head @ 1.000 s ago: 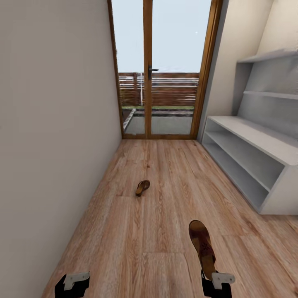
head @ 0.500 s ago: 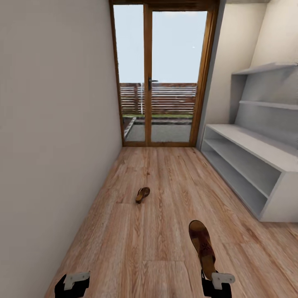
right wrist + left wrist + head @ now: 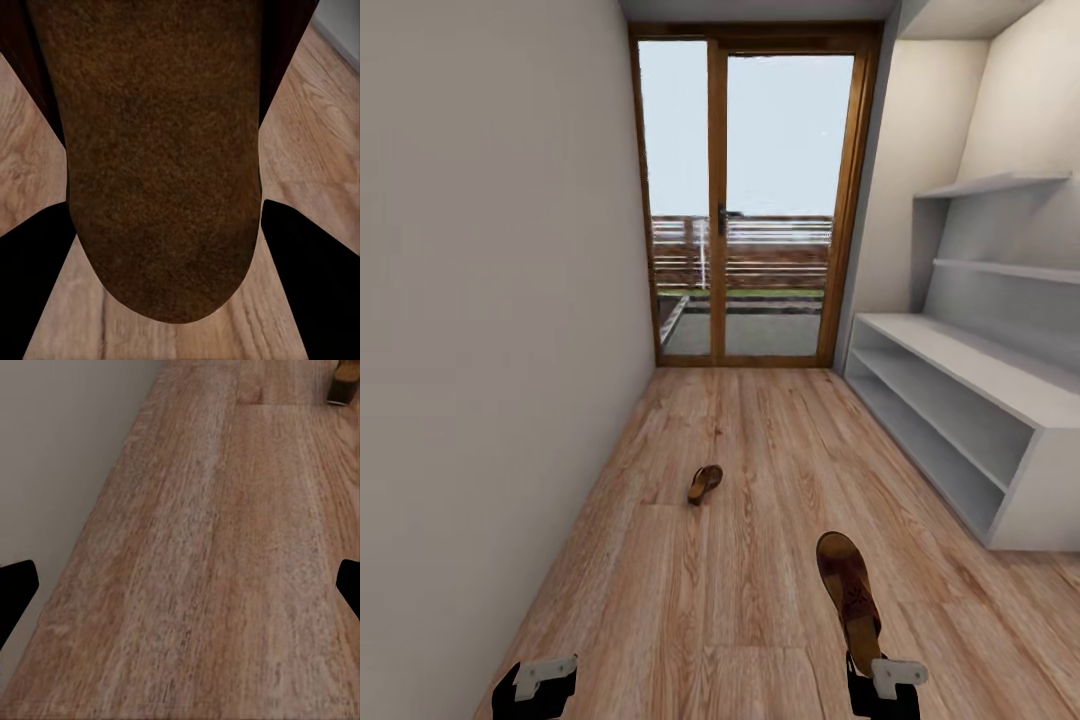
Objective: Pick up the two gym shoes and the two sandals from the corridor floor and place them onto the hallstand (shoe rack) in the corridor, making sure they are on the rack and not on the floor. Arrange them so the two gym shoes are next to each other and the two sandals are next to each other.
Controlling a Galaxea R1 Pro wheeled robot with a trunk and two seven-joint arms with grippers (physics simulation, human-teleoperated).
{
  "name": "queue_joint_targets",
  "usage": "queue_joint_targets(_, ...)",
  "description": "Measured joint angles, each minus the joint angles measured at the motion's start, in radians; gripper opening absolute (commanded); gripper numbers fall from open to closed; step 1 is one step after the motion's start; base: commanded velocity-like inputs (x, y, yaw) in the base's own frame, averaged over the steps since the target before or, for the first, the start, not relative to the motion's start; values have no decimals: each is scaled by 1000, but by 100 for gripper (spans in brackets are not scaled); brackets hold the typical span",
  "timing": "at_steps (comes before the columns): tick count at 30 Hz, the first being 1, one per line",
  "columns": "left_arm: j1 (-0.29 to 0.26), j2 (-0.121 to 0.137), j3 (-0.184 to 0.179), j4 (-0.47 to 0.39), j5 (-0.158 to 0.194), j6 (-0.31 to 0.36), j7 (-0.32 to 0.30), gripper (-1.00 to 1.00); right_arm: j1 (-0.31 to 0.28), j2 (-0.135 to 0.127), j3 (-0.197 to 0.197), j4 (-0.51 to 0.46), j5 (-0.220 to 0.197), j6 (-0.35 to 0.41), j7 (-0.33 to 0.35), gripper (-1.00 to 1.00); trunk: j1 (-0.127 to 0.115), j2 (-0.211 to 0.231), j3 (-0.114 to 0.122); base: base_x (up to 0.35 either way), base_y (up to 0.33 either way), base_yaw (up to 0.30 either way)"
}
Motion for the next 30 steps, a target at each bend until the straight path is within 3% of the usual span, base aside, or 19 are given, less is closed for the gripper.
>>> queue_joint_targets(14, 0, 0, 0, 0, 1, 0, 0, 100, 0, 7, 2, 0, -1, 0, 0, -100, -54, 98, 42, 0, 0, 0)
queue_joint_targets(30, 0, 0, 0, 0, 2, 0, 0, 100, 0, 6, 0, 0, -1, 0, 0, -100, -115, 210, 69, 0, 0, 0)
